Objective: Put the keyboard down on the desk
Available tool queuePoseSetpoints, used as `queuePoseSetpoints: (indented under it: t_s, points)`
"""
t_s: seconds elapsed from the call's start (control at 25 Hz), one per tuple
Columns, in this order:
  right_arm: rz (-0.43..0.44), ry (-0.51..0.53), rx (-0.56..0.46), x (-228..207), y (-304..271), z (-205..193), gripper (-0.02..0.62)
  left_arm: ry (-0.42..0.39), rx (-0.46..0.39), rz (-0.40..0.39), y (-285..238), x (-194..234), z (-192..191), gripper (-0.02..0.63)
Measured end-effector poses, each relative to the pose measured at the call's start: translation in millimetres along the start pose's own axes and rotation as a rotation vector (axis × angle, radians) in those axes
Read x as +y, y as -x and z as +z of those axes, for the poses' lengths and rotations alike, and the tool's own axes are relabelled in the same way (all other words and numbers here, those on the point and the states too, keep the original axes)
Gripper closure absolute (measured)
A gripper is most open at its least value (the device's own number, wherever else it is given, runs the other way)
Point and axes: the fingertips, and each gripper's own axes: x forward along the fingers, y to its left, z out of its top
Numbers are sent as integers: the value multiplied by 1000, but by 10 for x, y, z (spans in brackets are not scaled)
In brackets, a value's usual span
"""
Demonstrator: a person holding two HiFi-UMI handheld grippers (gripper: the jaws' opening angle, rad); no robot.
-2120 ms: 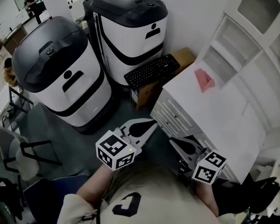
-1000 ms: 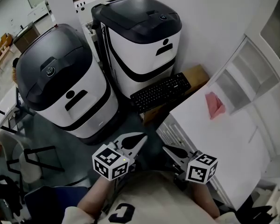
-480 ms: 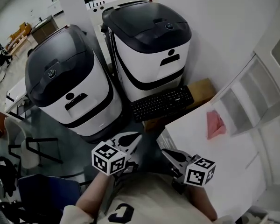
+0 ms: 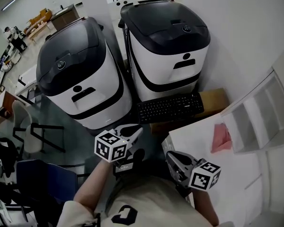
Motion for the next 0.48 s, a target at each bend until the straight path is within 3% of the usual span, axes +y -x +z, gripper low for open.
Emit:
queuePoseSetpoints:
  t_s: [0.08, 0.16, 0.2, 0.48]
  points:
    - [5, 6, 8, -35, -23, 29, 571, 39, 16, -9, -104, 142, -21, 530]
    - [3, 6, 14, -61, -50, 55, 571, 99, 48, -16, -241, 322, -108, 351]
    - [-2, 7, 18, -69, -65, 64, 572, 136, 63, -17, -312, 430, -172, 313]
    - [-60, 3, 61, -242, -325, 131, 572, 413, 131, -57, -878, 1249, -595, 258]
